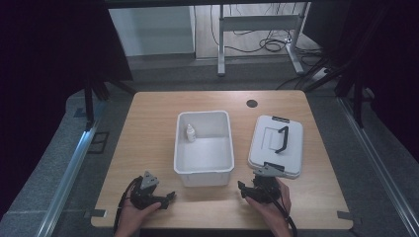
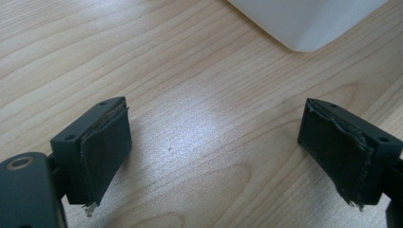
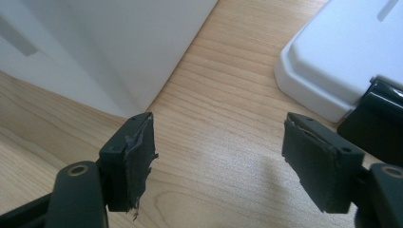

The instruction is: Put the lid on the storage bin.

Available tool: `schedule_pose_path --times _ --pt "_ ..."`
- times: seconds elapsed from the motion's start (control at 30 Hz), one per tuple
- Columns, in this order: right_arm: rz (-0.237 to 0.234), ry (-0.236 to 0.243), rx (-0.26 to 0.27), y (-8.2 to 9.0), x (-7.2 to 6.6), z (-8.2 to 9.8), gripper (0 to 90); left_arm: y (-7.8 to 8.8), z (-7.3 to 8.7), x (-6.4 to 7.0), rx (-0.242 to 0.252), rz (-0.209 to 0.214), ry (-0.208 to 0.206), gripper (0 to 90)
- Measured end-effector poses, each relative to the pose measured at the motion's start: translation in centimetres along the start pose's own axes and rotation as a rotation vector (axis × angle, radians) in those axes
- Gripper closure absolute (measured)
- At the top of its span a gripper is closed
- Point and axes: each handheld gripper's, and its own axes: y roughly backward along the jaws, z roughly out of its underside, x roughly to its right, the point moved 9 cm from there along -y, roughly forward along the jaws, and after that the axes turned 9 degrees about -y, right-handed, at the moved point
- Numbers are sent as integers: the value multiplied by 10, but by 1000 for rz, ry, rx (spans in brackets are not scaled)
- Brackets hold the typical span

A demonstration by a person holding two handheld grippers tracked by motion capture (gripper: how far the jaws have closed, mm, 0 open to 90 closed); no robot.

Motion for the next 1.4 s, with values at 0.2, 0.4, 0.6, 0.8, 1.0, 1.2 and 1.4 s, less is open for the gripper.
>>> schedule_pose_path --times 0.2,0.4,0.6,0.8,1.0,1.2,1.4 --pt "9 10 10 3 0 0 289 0 0 0 1 1 0 104" --pt "11 6 8 2 1 0 291 0 -1 0 1 1 0 104" --pt "-1 -11 12 5 2 -2 291 0 0 0 1 1 0 104" --pt "-11 -22 26 12 4 -8 291 0 0 0 1 1 0 105" --pt "-38 -49 38 34 6 -31 291 0 0 0 2 1 1 105" --pt "6 -51 14 42 13 -53 293 0 0 1 4 1 2 105" --pt "10 -114 9 47 27 -85 296 0 0 0 3 0 -4 105"
